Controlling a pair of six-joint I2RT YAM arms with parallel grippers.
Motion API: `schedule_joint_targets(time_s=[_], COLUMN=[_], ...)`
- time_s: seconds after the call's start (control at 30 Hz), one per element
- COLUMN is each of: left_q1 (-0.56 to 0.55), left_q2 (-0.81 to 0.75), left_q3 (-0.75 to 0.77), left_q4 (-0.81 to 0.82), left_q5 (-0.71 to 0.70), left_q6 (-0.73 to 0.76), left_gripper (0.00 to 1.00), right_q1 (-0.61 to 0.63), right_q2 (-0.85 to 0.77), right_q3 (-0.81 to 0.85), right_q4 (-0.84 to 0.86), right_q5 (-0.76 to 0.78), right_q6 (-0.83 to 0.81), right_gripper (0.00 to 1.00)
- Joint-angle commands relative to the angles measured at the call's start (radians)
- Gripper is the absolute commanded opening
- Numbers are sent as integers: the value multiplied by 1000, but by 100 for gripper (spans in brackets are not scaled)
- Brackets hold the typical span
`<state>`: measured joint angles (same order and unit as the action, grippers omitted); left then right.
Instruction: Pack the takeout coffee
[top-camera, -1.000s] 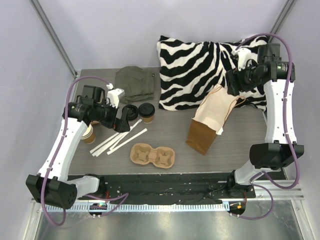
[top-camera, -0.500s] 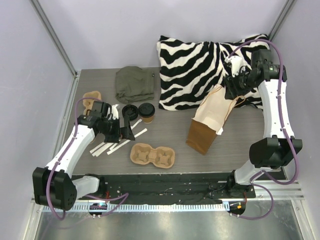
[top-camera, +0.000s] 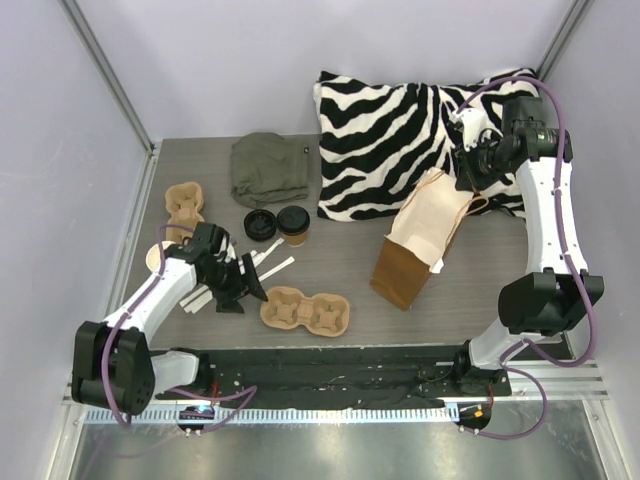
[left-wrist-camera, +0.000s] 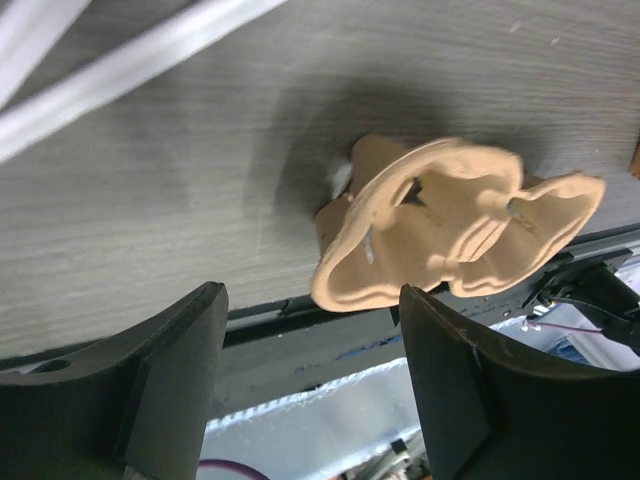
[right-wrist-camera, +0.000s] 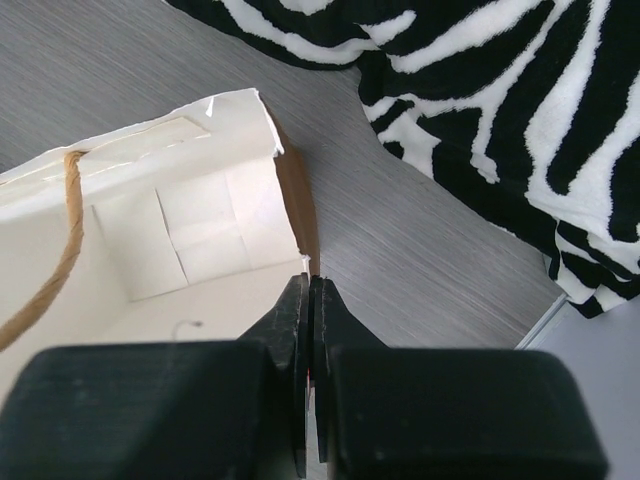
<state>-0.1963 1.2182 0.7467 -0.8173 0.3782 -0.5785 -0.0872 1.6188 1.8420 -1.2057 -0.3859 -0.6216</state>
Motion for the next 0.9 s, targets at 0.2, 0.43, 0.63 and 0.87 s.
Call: schedule_joint_targets(time_s=[0.2, 0.43, 0.63, 0.87], left_q1=[-17, -51, -83, -91], left_q2=[-94, -72, -54, -37], left_q3=[-102, -145, -193, -208], left_q4=[95, 182, 279, 337], left_q5=[24, 21, 11, 7], left_q6=[-132, -173, -207, -210], left_gripper=[66, 61, 54, 42], right_q1=[1, 1, 1, 1], right_q2=[1, 9, 6, 15], right_q3=[34, 57, 65, 72], right_q4=[20, 3, -14, -31], right_q5=[-1, -5, 7, 4], right_q6=[13, 14, 2, 5], right_gripper=[1, 1, 1, 1])
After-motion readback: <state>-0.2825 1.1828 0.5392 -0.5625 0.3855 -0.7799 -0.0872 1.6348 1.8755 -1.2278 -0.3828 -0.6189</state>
